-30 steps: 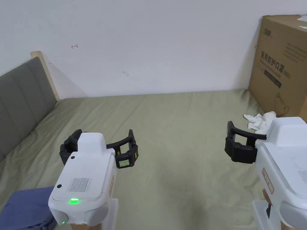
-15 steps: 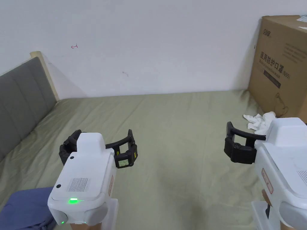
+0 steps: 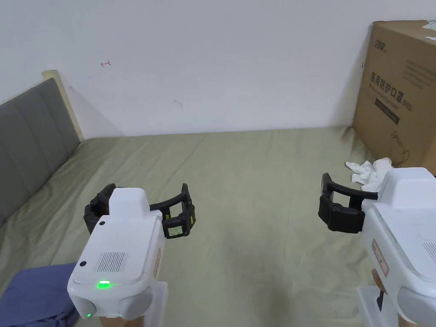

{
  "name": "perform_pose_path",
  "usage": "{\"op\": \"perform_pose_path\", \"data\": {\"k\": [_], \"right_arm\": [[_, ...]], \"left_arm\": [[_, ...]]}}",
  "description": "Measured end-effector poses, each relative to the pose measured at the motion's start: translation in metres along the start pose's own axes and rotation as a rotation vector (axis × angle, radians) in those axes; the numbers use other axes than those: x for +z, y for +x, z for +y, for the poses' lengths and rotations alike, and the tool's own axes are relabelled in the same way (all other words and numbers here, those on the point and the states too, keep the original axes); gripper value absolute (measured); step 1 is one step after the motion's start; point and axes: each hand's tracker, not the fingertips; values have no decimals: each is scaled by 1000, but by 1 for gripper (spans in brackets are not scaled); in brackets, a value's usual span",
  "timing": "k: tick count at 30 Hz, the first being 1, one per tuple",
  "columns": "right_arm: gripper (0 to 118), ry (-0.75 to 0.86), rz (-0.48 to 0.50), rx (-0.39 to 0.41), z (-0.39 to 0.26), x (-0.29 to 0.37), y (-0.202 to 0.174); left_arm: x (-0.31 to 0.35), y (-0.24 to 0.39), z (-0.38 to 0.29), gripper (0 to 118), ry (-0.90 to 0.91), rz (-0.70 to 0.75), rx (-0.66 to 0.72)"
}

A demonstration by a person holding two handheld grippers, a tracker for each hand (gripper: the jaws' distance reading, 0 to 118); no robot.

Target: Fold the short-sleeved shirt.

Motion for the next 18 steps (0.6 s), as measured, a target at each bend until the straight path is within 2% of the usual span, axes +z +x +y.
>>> {"op": "perform_pose_path", "data": {"k": [9,16,18], "right_arm": [[117,-28,-31,-12,3,-1,-9],[118,-95,-31,-172,6,-7,-3],[118,-191,-17,-222,11,-9,0]], "left_arm": [[1,-3,0,118,-2,3,3],[2,-7,1,118,0,2,18],[1,-8,2,118,2,0,24]]}}
